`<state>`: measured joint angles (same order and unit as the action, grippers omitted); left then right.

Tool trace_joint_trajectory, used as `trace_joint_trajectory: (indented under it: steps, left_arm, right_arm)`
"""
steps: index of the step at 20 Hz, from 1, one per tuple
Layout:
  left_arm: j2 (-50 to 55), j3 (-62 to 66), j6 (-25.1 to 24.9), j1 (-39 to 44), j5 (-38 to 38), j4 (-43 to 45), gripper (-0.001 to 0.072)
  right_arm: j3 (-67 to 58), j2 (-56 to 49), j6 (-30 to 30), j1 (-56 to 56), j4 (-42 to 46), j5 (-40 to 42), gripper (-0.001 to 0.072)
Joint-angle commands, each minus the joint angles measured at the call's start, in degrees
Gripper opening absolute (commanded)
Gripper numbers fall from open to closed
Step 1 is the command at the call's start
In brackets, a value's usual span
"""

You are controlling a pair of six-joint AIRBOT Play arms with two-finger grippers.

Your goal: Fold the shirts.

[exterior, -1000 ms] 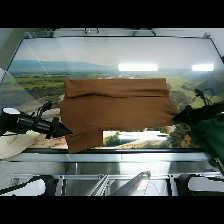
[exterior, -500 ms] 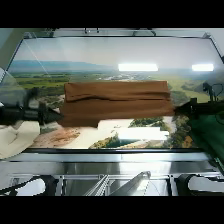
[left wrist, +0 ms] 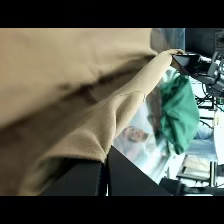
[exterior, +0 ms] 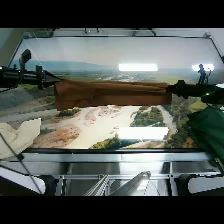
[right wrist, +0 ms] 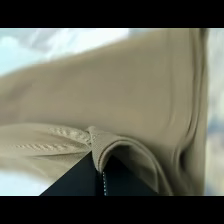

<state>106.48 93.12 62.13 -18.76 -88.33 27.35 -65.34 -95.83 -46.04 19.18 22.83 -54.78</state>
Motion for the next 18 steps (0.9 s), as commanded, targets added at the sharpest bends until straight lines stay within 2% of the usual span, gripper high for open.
trace_joint_trajectory:
  steps: [1,6,7,8,9,10,11,13,14,15,17,18]
  left_arm:
    - [13.49,12.96,1.46,2.99,-0.24,0.11,0.0039]
    - [24.46,24.33,4.09,3.43,-3.17,-0.09,0.0041]
    - [25.53,25.53,4.63,3.78,-3.19,-0.11,0.0062]
    - [25.83,25.68,4.63,3.80,-2.95,-0.22,0.0236]
    - [25.83,25.68,4.59,3.78,-3.13,-0.17,0.0293]
    - [25.68,25.70,4.61,3.65,-4.22,-0.55,0.0293]
    - [25.18,25.70,4.85,3.19,-5.42,-0.63,0.0299]
    - [22.84,25.70,5.07,1.05,-7.32,-1.84,0.0302]
    - [21.14,25.70,5.09,-0.44,-7.15,-3.43,0.0470]
    - [19.15,25.66,5.79,-1.86,-6.16,-3.48,0.0719]
    - [16.04,25.62,5.92,-3.67,-5.60,-3.41,0.0718]
    - [14.40,24.74,6.08,-4.09,-5.70,-3.45,0.0690]
  right_arm:
    - [-3.15,-3.96,4.31,-3.32,-3.63,10.64,0.0016]
    - [-4.24,-6.91,4.50,-3.54,-1.79,11.67,0.0017]
    - [-4.24,-7.06,4.50,-3.56,0.07,11.63,0.0018]
    - [-4.24,-7.04,4.50,-3.58,1.64,11.21,0.0025]
    - [-4.24,-7.02,4.48,-3.56,2.19,10.64,0.0154]
    - [-4.37,-6.82,4.20,-3.26,2.58,9.66,0.0311]
    - [-4.98,-6.10,3.21,-2.51,4.76,7.89,0.0343]
    - [-8.20,-4.04,-3.63,0.11,13.46,2.62,0.0561]
    - [-10.25,-3.39,-8.94,1.66,17.64,0.02,0.0610]
    - [-12.26,-3.34,-13.35,3.19,20.28,-2.62,0.0609]
    - [-13.35,-3.93,-17.64,5.38,20.70,-4.61,0.0607]
    - [-13.35,-4.87,-18.73,5.73,20.65,-4.63,0.0605]
